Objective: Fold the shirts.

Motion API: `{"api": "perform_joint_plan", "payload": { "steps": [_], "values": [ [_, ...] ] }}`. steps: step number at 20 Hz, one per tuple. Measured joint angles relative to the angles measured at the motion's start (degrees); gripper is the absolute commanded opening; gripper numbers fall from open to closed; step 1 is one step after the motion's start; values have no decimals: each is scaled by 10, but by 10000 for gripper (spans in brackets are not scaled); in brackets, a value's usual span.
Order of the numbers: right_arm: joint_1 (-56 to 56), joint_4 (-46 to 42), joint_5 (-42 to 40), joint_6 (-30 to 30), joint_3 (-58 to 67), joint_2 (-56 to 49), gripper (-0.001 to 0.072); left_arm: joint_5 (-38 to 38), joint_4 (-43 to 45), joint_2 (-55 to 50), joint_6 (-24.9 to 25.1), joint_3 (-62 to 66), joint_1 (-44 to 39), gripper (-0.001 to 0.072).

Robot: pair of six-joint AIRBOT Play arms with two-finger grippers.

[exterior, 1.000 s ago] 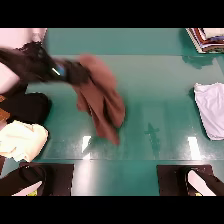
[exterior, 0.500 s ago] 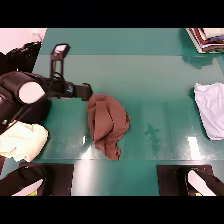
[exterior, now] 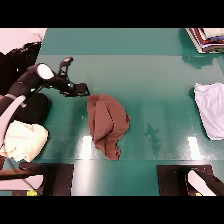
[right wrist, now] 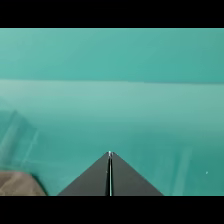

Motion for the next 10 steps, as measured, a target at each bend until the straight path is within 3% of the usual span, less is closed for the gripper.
{"api": "perform_joint_plan", "payload": {
  "steps": [4,5,7,9,10],
  "values": [
    [5,0,25,0,0,0,17,-12,-57,-94,50,55,8,706],
    [10,0,30,0,0,0,16,-12,-65,-108,58,63,9,664],
    [22,0,35,0,0,0,17,-15,-74,-125,68,72,10,284],
    [37,0,39,0,0,-6,17,-12,-80,-135,75,77,10,65],
    [45,-1,41,0,0,-11,17,-11,-82,-137,79,79,10,36]
  ]
}}
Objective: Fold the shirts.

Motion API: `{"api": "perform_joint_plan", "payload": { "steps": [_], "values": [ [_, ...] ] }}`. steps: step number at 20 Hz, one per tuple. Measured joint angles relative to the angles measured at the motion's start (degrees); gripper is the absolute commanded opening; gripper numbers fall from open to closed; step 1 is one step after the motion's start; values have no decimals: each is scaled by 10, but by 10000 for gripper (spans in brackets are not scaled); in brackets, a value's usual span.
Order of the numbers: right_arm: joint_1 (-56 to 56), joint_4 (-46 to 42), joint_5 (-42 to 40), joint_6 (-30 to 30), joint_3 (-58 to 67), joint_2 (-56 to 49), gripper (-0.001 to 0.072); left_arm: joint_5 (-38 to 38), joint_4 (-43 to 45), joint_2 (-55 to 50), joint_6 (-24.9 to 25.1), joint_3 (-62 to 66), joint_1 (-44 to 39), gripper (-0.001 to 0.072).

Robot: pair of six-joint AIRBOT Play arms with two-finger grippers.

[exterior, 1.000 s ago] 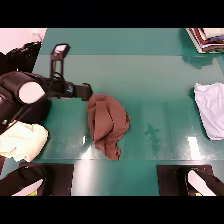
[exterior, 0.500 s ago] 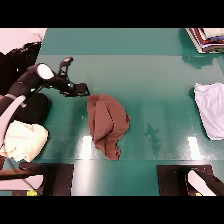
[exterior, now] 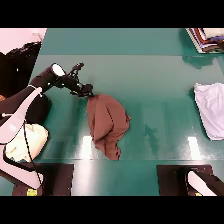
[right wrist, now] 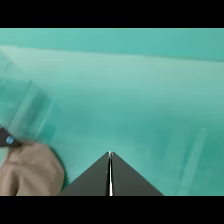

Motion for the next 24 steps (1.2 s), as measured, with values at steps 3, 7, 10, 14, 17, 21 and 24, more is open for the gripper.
{"api": "perform_joint_plan", "payload": {
  "steps": [3,7,10,14,17,21,24],
  "values": [
    [31,0,16,6,0,-28,17,-16,12,-5,10,17,4,36],
    [85,0,48,12,-33,-83,17,-78,72,8,14,85,30,36],
    [138,0,27,14,-118,-124,249,-104,96,41,14,123,63,36],
    [220,5,-38,15,-235,-201,510,-122,110,79,14,141,99,36],
    [276,8,-83,15,-273,-269,510,-135,110,87,14,144,105,36],
    [315,42,-115,16,-261,-343,497,-140,110,90,13,146,109,36],
    [326,55,-133,14,-228,-384,435,-142,110,91,13,147,110,36]
  ]
}}
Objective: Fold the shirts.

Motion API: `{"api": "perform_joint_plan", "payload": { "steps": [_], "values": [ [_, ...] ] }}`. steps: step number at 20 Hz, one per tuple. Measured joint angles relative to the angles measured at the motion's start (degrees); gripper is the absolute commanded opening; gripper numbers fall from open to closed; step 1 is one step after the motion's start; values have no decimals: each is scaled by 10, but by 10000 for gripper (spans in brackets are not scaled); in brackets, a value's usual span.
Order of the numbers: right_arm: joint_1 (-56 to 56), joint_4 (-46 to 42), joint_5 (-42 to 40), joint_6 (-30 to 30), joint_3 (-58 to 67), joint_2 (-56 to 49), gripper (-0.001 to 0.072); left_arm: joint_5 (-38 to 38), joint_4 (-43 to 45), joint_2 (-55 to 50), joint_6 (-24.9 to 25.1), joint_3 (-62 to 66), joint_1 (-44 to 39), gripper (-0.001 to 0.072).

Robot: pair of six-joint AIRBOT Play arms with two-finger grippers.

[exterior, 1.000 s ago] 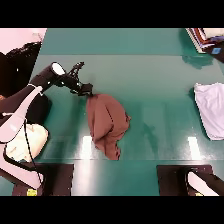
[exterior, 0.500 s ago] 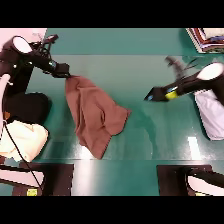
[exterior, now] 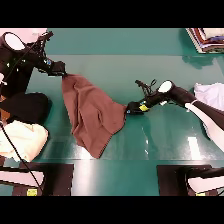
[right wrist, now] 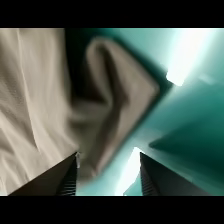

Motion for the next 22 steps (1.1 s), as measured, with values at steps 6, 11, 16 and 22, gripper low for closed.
{"api": "perform_joint_plan", "payload": {
  "steps": [6,11,16,22],
  "values": [
    [7,3,-35,-5,56,-46,15,-3,-2,1,0,0,0,35],
    [-3,-18,-51,-9,114,-29,13,-3,-5,30,-10,1,0,35],
    [-35,-60,-43,-9,216,77,13,36,-15,162,-14,1,0,36],
    [-59,-132,-32,-10,335,230,13,72,-76,354,-14,1,0,35]
  ]
}}
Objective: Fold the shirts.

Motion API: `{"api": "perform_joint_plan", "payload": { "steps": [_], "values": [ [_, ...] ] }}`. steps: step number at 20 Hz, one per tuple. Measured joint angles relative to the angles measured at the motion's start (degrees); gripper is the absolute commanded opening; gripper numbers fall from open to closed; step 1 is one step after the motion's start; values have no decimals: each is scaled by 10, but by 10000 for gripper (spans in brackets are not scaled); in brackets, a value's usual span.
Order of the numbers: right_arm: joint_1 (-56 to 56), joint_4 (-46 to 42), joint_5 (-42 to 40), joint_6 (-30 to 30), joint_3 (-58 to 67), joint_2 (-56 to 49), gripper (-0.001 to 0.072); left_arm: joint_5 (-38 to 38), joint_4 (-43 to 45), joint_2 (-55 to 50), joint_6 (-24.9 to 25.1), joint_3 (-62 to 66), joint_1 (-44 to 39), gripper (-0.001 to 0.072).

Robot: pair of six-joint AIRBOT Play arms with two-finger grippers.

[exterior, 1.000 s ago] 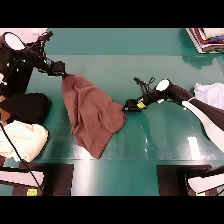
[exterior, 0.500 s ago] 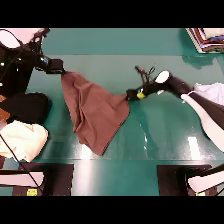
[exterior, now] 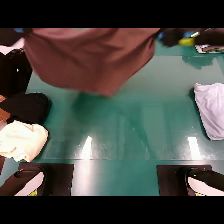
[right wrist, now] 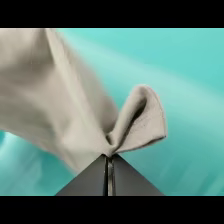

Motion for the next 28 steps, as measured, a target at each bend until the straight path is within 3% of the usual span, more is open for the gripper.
{"api": "perform_joint_plan", "payload": {
  "steps": [8,11,14,18,23,26,27,28],
  "values": [
    [-4,-103,33,9,38,157,12,24,-111,123,-1,0,0,35],
    [-5,-139,51,25,40,176,12,-10,-131,120,-5,-11,0,35],
    [-5,-155,108,42,37,146,13,-65,-134,93,-12,-69,0,35],
    [-6,-161,199,51,-27,63,13,-96,-132,61,-12,-240,0,36],
    [-6,-161,193,53,-148,-42,13,-5,-134,23,21,-488,0,36],
    [-5,-141,177,55,-187,-87,13,45,-138,-20,47,-563,0,37],
    [-5,-132,174,55,-195,-97,13,54,-141,-34,56,-576,0,96],
    [-4,-124,170,55,-200,-106,13,62,-146,-47,65,-586,0,415]
  ]
}}
